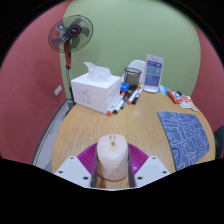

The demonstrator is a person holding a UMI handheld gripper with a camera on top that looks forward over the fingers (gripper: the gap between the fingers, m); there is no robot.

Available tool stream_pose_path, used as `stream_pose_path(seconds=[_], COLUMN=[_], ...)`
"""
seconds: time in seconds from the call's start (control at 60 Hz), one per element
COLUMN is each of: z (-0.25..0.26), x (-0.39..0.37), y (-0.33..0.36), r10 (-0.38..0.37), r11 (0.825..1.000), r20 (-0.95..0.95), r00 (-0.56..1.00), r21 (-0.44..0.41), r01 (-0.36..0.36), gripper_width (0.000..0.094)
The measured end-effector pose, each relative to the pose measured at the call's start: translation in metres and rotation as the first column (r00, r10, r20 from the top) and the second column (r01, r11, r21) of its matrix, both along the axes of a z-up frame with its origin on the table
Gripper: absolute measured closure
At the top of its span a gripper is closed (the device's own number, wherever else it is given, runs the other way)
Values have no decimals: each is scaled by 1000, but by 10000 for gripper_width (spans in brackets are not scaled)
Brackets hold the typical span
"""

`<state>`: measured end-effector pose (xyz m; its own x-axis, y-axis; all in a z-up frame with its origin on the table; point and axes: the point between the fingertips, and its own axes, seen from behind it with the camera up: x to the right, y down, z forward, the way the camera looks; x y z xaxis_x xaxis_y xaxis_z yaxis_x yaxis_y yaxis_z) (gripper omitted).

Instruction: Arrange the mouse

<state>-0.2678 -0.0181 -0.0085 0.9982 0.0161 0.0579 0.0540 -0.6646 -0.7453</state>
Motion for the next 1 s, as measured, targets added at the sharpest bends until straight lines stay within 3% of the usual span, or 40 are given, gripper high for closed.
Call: stream_pose_path(seconds=[0.117, 0.25, 0.3, 0.433, 0.55, 0.617, 0.8, 0.9, 1.0], z=[11, 91, 134, 243, 278, 261, 122, 60, 30], x=[-5, -16, -13, 31, 114, 169, 288, 312, 322], y=[2, 22, 31, 56, 72, 79, 75, 64, 60], r10=[20, 58, 77, 89, 47, 14, -71, -63, -46], r11=[1000, 992, 980, 931, 908, 916, 979, 993, 996], r20=[-8, -70, -84, -124, -148, -128, -86, -73, -55], r00=[1000, 996, 993, 988, 988, 992, 994, 995, 997], r21=[-5, 117, 187, 364, 419, 400, 186, 96, 76], r01=[-20, -50, -61, -38, 20, 39, 86, 70, 51], gripper_width=[546, 549, 550, 550, 550, 551, 551, 551, 505])
